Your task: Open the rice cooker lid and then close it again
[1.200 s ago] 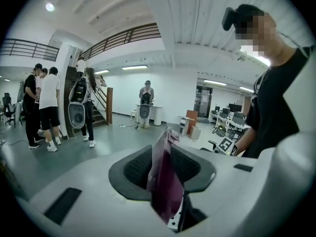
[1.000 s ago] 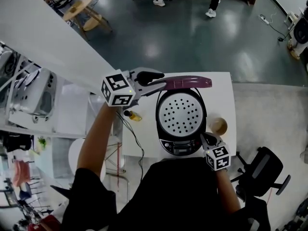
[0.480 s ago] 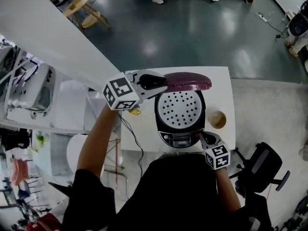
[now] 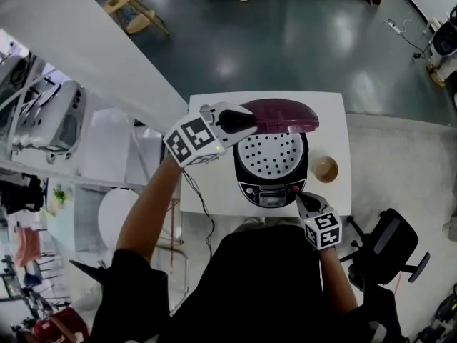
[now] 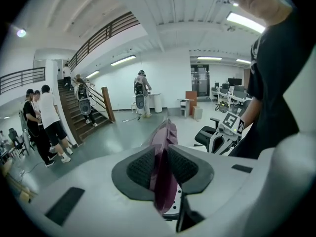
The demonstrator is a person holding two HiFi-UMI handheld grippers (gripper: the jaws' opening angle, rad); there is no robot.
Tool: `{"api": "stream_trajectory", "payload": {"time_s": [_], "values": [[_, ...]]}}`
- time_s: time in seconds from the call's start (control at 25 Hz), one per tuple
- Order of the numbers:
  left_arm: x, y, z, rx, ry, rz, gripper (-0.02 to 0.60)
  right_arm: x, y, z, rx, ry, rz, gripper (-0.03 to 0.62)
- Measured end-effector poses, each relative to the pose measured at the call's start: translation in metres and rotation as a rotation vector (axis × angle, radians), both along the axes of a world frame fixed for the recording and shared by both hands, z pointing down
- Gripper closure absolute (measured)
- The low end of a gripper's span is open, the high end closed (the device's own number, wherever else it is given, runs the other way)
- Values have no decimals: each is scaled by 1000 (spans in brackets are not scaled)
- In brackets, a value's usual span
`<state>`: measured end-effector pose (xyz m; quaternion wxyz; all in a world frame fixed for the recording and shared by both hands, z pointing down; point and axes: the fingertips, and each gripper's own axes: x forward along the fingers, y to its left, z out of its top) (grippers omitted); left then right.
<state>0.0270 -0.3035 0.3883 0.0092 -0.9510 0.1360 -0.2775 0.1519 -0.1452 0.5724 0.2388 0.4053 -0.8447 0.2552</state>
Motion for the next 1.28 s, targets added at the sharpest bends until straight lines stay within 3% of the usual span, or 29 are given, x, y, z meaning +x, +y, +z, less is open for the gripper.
{"api": "stream_trajectory", "payload": {"time_s": [0.64, 1.28], "values": [[6, 41, 29, 69, -21, -20, 503, 11, 33, -3, 19, -32, 34, 594], [10, 78, 73, 36, -51, -5, 503, 5, 57, -2, 35, -2, 8, 594]]}}
